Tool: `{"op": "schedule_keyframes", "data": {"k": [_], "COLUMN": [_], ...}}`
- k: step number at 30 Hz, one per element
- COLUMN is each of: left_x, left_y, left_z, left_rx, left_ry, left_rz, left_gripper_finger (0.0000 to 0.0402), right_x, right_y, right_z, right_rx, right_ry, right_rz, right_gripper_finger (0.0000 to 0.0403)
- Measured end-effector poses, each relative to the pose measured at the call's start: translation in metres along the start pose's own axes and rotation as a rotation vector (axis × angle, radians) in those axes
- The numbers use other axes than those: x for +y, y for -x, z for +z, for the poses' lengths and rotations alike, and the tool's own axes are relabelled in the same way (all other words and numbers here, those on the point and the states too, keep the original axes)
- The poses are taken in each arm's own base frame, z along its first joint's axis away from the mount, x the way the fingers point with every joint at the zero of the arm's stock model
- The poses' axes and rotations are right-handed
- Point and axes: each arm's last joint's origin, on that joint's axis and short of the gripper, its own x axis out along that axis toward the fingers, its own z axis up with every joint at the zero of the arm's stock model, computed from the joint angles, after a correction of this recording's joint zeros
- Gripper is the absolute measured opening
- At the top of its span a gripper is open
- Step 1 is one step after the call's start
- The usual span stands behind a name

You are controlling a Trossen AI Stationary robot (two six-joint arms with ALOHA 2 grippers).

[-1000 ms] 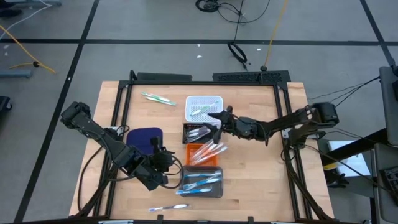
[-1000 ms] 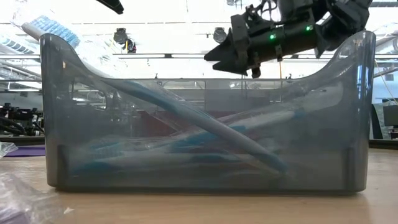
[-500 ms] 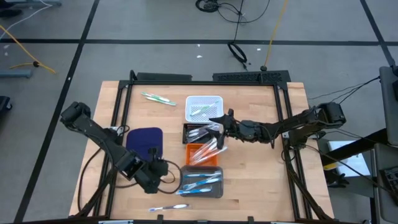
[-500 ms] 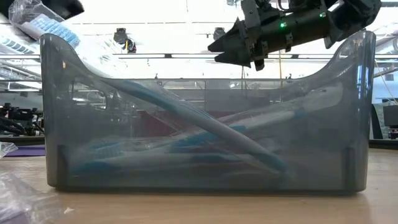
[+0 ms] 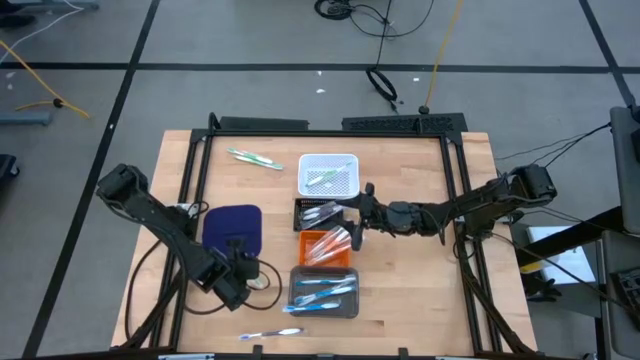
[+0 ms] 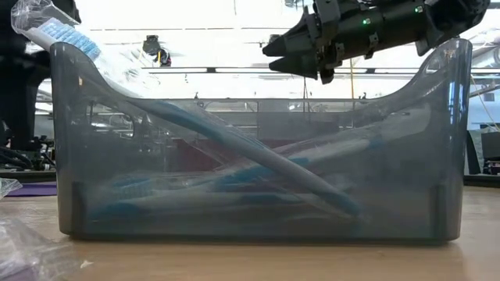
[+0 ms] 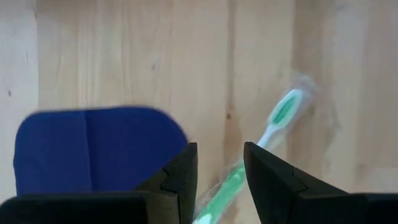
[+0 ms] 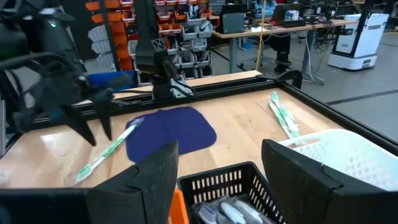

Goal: Pick & Place Toothbrushes
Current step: Put the bottom green toothbrush into the white bin

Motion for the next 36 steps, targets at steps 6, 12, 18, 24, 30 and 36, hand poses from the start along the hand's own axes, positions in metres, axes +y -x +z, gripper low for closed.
{"op": "schedule_keyframes", "data": {"k": [6, 12, 18, 24, 30, 36], "left_x": [-0.002, -0.004, -0.001, 0.0, 0.0, 0.0], "left_y": [-0.014, -0.027, -0.032, -0.035, -0.041, -0.041], "left_z": [-0.007, -0.014, -0.02, -0.023, -0.026, -0.026], "left_rx": [0.005, 0.0, 0.018, 0.025, 0.013, 0.01], "left_ry": [0.065, 0.062, 0.057, 0.066, 0.086, 0.087], "left_rz": [-0.067, -0.141, -0.126, -0.12, -0.134, -0.141], "left_gripper_finger": [0.0131, 0.0131, 0.0131, 0.0131, 0.0131, 0.0107], "right_x": [0.001, 0.001, 0.001, 0.001, 0.0, 0.0], "right_y": [0.0, 0.0, 0.0, 0.0, 0.0, 0.0], "right_z": [0.0, 0.0, 0.0, -0.001, -0.002, -0.002], "right_rx": [0.0, 0.001, 0.002, 0.008, 0.021, 0.02], "right_ry": [0.0, 0.001, 0.001, 0.003, 0.005, 0.005], "right_rz": [0.002, 0.002, 0.002, 0.001, -0.001, -0.001], "right_gripper_finger": [0.022, 0.0219, 0.0217, 0.0215, 0.0216, 0.0211]}}
